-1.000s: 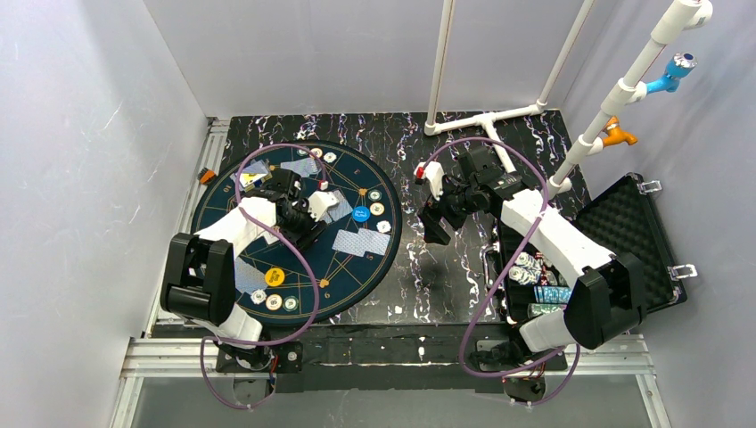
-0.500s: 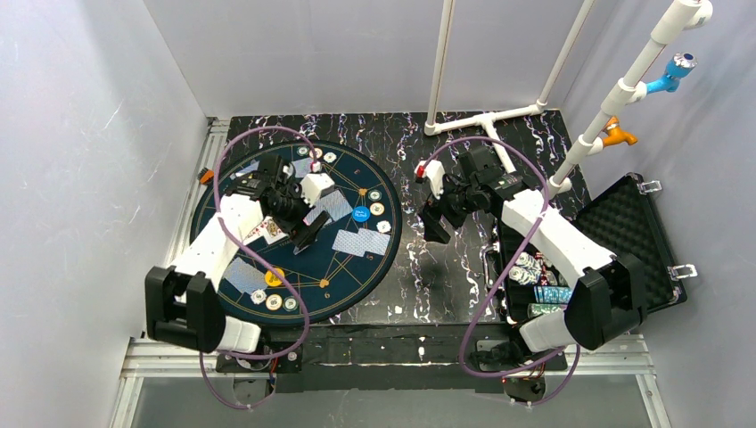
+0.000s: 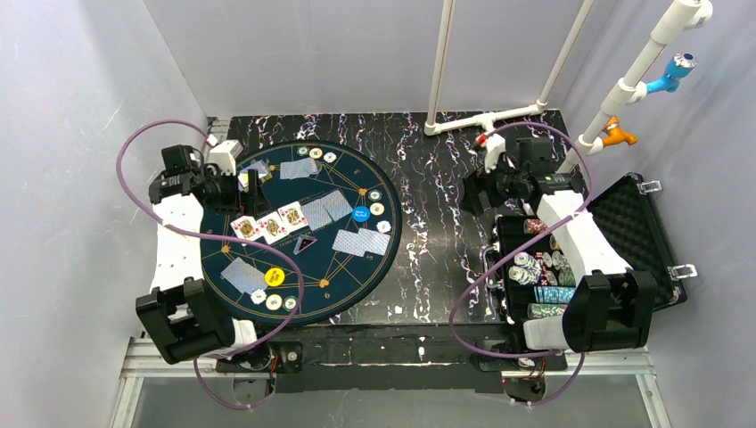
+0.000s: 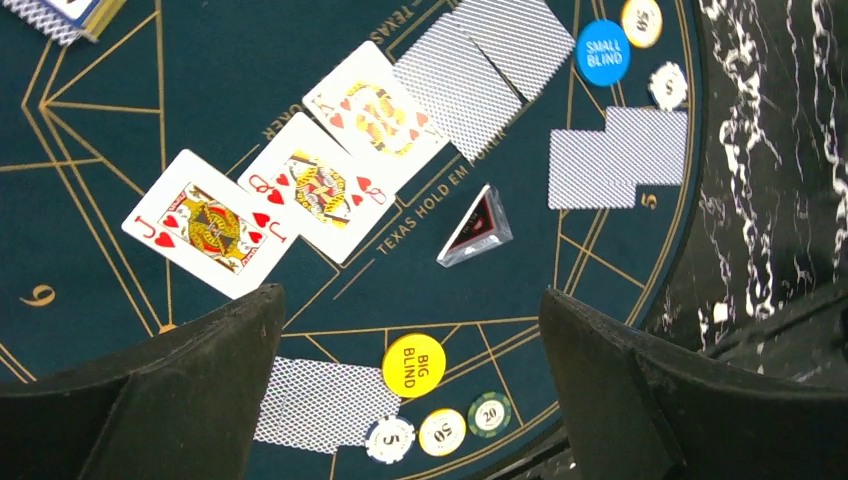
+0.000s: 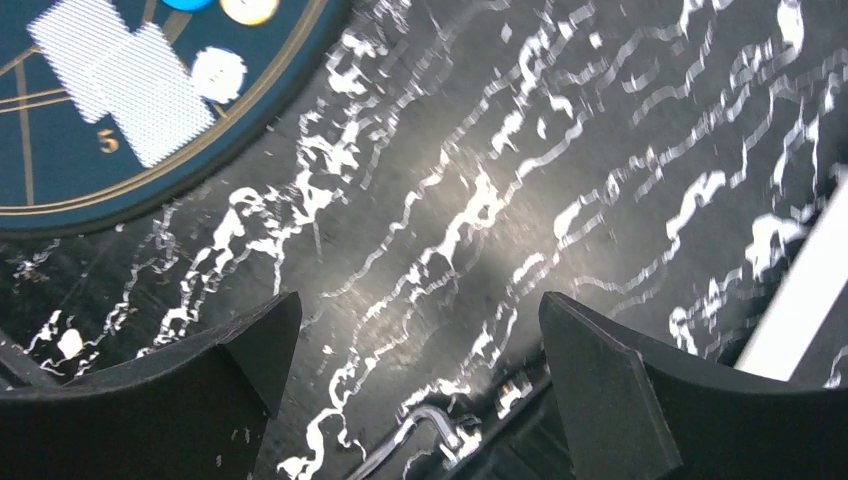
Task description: Distribute texas hold em gaming equipment
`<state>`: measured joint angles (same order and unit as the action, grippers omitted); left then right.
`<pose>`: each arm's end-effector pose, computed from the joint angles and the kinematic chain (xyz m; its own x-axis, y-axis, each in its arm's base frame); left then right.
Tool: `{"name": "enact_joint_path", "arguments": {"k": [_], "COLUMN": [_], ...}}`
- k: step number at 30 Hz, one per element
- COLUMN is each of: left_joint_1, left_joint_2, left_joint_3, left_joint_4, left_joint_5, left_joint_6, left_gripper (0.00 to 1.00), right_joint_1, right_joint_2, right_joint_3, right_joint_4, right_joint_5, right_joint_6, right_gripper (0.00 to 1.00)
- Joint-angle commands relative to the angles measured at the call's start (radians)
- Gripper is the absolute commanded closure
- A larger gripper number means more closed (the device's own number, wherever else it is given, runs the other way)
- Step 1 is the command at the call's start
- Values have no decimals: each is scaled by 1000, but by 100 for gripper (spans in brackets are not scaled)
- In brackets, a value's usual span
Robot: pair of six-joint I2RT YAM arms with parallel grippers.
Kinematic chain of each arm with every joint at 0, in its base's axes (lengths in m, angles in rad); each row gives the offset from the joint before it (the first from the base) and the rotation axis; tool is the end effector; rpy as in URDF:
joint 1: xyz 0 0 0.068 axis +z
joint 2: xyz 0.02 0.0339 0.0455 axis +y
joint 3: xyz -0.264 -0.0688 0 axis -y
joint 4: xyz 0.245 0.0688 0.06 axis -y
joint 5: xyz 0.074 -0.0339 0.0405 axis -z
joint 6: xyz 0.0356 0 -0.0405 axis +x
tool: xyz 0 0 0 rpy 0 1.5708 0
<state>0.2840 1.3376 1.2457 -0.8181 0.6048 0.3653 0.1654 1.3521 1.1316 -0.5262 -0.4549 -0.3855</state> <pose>0.2666 0.0567 0.3261 -0.6705 0.1104 -0.7336 0.3683 0.9079 -0.2000 0.2861 0.0636 0.3042 -0.4456 -0.4168 -0.7923 -0.6837 0.7298 0.0006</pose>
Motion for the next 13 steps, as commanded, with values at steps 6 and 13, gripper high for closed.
{"name": "enact_joint_path", "arguments": {"k": [6,13], "left_joint_1": [50,49], "left_joint_2": [-50,-85], "left_joint_3": [-140,-169], "left_joint_4": [133,175], "left_joint_5": [5,-21], "left_joint_6": [-142,-162], "left_gripper": [2,2], "right_joint_1": [-79,-79], "right_joint_2": [-94,-131], "right_joint_3": [-173,-203], "right_joint_4": [141,125], "right_joint_5": [17,34], "right_joint_6": [63,44], "right_gripper": [2,2]}}
